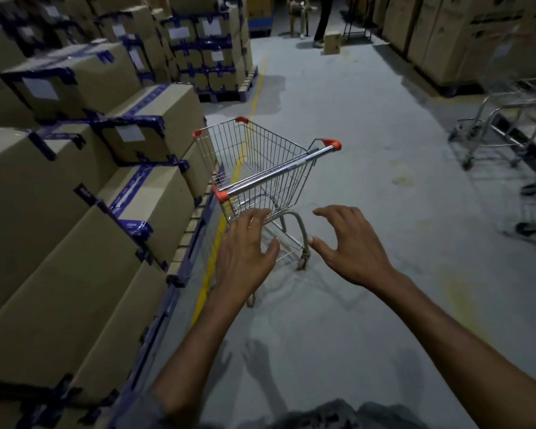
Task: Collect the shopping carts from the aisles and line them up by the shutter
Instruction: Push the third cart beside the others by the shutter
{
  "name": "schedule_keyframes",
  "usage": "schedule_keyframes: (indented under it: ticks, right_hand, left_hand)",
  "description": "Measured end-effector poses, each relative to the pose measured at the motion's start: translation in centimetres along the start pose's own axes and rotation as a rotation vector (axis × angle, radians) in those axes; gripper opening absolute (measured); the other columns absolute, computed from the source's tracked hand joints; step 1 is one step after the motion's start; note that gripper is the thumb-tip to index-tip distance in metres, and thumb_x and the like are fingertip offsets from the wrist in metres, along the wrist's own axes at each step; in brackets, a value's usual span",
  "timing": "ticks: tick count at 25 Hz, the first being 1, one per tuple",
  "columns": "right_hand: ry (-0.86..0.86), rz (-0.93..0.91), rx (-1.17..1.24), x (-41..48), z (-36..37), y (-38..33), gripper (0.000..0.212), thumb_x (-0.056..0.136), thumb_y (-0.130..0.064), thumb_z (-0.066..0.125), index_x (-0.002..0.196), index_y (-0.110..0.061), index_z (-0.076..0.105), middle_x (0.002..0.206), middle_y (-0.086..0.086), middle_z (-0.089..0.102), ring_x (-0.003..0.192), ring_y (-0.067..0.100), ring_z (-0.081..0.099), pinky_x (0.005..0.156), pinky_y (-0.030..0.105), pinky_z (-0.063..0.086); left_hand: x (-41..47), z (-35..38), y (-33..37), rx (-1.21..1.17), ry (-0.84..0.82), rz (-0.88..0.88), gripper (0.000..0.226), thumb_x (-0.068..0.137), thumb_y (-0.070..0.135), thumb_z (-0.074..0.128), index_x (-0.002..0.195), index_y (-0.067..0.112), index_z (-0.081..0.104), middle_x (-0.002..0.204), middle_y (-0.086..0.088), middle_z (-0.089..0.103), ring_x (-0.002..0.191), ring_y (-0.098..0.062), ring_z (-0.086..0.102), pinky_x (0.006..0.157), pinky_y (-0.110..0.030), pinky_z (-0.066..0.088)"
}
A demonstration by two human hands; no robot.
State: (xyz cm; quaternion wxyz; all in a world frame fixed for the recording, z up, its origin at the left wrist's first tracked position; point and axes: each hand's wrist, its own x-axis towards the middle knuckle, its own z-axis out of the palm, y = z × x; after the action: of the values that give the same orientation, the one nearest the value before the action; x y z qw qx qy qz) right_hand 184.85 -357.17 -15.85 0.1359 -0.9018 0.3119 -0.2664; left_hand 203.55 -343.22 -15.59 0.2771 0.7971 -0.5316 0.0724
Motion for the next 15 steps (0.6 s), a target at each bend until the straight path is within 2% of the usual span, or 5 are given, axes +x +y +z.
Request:
schedule_keyframes:
  ticks: [6,10,13,15]
  right_hand:
    - [-0.021,-0.062,0.030,11.1,4.4,3.7,0.052,0.091,-0.051,0.063,0.137,-0.032,0.049,0.137,-0.007,0.052,0.127,0.014,0.043,0.099,0.036,0.044]
    - [-0.133,-0.109,0.008,18.3,8.2,8.0,0.061,0.087,-0.050,0.067,0.141,-0.031,0.046,0.142,-0.003,0.048,0.131,0.018,0.040,0.104,0.041,0.041]
    - [-0.249,-0.147,-0.042,23.4,10.9,11.6,0.071,0.085,-0.052,0.065,0.148,-0.033,0.036,0.152,0.000,0.039,0.138,0.022,0.033,0.108,0.044,0.038]
    - [-0.340,-0.157,-0.089,26.6,12.4,13.7,0.078,0.085,-0.053,0.064,0.152,-0.035,0.028,0.159,0.001,0.028,0.146,0.024,0.024,0.115,0.050,0.032]
  left_hand:
    - [9.4,5.2,-3.0,0.095,-0.014,-0.001,0.061,0.092,0.045,0.060,0.148,0.030,0.043,0.146,0.003,0.047,0.131,-0.021,0.046,0.103,-0.043,0.043]
    - [15.7,8.8,-5.0,0.211,0.040,-0.032,0.065,0.086,0.042,0.068,0.146,0.029,0.046,0.143,0.002,0.048,0.130,-0.021,0.048,0.112,-0.033,0.015]
    - [20.2,12.7,-6.9,0.210,-0.114,-0.108,0.081,0.085,0.046,0.067,0.155,0.031,0.030,0.156,0.000,0.032,0.143,-0.027,0.034,0.117,-0.049,0.026]
    - [22.5,15.0,-7.7,0.252,-0.288,-0.182,0.089,0.086,0.053,0.064,0.159,0.036,0.015,0.164,0.002,0.018,0.151,-0.029,0.021,0.118,-0.060,0.023]
